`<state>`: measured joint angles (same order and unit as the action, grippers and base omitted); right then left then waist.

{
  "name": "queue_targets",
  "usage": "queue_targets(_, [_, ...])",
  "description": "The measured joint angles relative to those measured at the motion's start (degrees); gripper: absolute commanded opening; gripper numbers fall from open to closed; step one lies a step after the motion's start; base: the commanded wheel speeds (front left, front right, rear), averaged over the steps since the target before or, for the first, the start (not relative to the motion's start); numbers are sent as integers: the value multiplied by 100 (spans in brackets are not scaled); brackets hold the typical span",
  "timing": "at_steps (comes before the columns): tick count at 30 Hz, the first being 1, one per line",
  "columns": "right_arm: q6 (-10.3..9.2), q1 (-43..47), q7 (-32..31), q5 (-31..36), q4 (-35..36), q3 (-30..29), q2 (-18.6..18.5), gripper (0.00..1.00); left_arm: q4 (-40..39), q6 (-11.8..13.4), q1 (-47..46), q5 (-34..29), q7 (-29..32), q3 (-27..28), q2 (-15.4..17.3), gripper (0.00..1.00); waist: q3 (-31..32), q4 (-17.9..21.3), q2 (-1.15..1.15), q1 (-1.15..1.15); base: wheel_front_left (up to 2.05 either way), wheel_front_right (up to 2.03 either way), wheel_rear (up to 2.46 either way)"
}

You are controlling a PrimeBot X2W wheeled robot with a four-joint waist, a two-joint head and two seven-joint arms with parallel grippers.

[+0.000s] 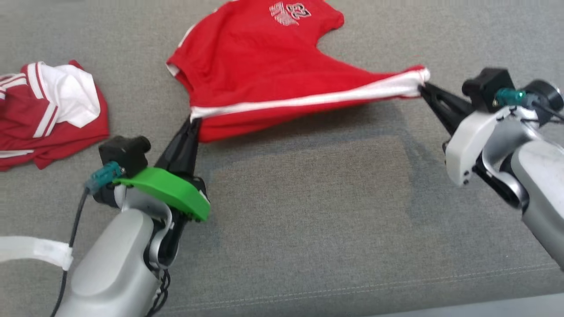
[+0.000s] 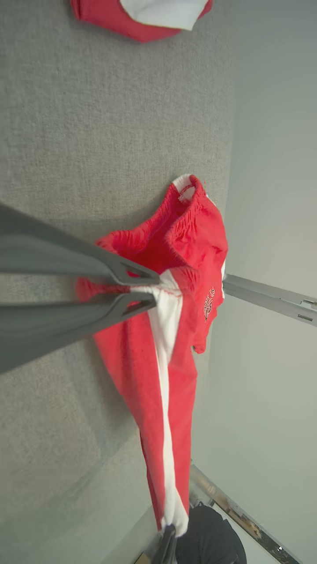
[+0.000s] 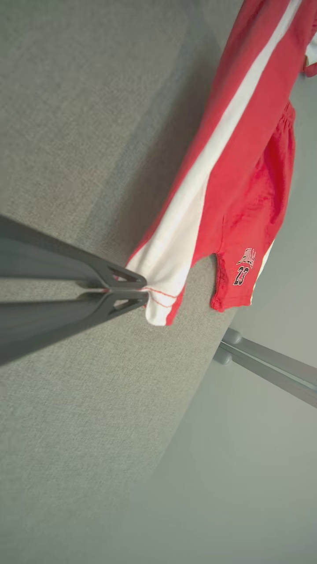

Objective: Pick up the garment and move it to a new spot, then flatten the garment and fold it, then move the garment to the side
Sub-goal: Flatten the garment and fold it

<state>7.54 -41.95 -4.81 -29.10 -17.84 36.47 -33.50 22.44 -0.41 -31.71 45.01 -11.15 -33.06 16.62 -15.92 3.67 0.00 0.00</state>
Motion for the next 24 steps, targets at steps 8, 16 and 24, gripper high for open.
queue_targets(8, [0, 1237, -456, -603, 964, 130, -396, 0, -404, 486, 1010, -63, 288, -274, 84, 0, 574, -19, 0, 0, 0, 0, 0])
queue_targets(16, [0, 2687, -984, -1066, 1642, -528, -693, 0, -1077, 925, 1863, -174, 463, -569, 236, 0, 1034, -98, 0, 0, 0, 0, 0])
queue_targets(24, [-1, 3161, -1204, -740, 2214, -1406, -565, 0, -1460, 972, 2097, -170, 558, -722, 252, 0, 1112, -322, 0, 0, 0, 0, 0])
